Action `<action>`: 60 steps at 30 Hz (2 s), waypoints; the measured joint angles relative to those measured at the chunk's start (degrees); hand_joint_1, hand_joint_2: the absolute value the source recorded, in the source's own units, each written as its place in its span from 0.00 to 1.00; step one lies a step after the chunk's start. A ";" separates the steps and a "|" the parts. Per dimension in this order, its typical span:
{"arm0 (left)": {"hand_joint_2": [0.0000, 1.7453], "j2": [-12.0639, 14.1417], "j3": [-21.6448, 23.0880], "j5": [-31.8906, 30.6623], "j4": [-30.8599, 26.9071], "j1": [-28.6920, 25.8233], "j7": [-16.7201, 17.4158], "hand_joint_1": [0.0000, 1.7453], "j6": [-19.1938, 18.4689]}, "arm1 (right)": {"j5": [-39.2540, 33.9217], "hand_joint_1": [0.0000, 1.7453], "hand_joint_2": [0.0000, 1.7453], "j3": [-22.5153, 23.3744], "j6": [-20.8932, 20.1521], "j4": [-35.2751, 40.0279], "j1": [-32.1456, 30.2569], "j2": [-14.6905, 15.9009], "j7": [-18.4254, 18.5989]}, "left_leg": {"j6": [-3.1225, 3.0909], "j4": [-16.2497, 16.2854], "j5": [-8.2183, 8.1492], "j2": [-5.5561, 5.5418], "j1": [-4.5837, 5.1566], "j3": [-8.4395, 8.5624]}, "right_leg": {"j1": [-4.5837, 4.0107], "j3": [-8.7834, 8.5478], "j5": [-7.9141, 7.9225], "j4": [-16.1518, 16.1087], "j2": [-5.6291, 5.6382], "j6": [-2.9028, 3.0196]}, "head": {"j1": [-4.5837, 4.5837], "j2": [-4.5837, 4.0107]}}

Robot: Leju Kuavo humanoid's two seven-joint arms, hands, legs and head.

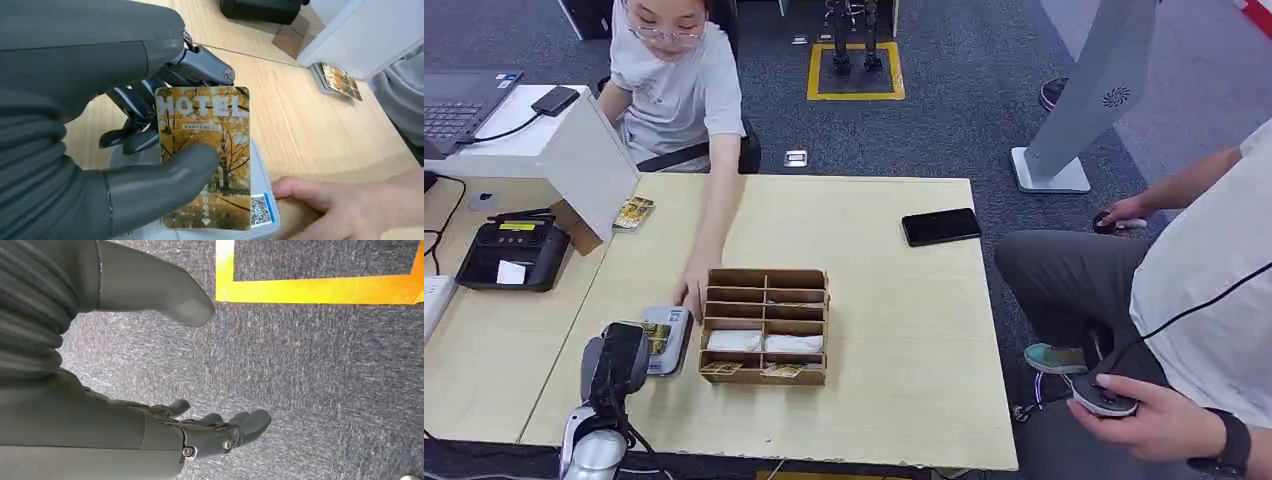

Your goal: Pass the card to the sensor for recognition and then transmit it.

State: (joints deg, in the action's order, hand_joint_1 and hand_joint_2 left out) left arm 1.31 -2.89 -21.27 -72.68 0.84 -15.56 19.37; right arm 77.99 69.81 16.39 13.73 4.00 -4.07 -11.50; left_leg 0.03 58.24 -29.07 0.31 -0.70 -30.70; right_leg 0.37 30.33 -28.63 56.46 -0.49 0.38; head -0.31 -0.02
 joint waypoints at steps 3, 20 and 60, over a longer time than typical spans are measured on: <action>1.00 0.00 0.00 0.00 0.07 0.00 0.00 1.00 0.00 | 0.00 0.00 1.00 0.00 0.00 0.00 0.00 0.00 0.00 | 0.00 0.00 0.00 0.00 0.00 0.00 | 0.00 0.00 0.00 0.00 0.00 0.00 | 0.00 0.00; 1.00 -0.37 -0.07 -3.24 1.47 0.29 0.00 1.00 2.71 | 0.98 0.00 1.00 -0.02 -0.15 0.00 0.00 0.00 0.00 | 0.00 0.00 0.00 0.00 0.00 0.00 | 0.00 -0.01 0.00 0.00 0.00 0.00 | 0.00 0.00; 1.00 -3.76 -4.35 -10.66 7.89 0.67 -0.50 1.00 8.28 | 1.38 0.00 1.00 -0.02 -0.07 0.00 -0.01 -0.17 -1.18 | 0.00 -0.01 0.00 -0.02 0.01 0.18 | 0.01 -0.18 0.00 0.03 -0.02 0.00 | 0.00 0.00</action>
State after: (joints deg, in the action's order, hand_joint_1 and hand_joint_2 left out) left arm -2.45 -7.24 -31.93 -64.78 1.51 -16.06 27.65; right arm 79.36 69.79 16.33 13.73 4.00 -4.24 -12.68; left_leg 0.03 58.23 -29.06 0.30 -0.69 -30.53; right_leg 0.38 30.15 -28.63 56.49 -0.51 0.38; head -0.31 -0.02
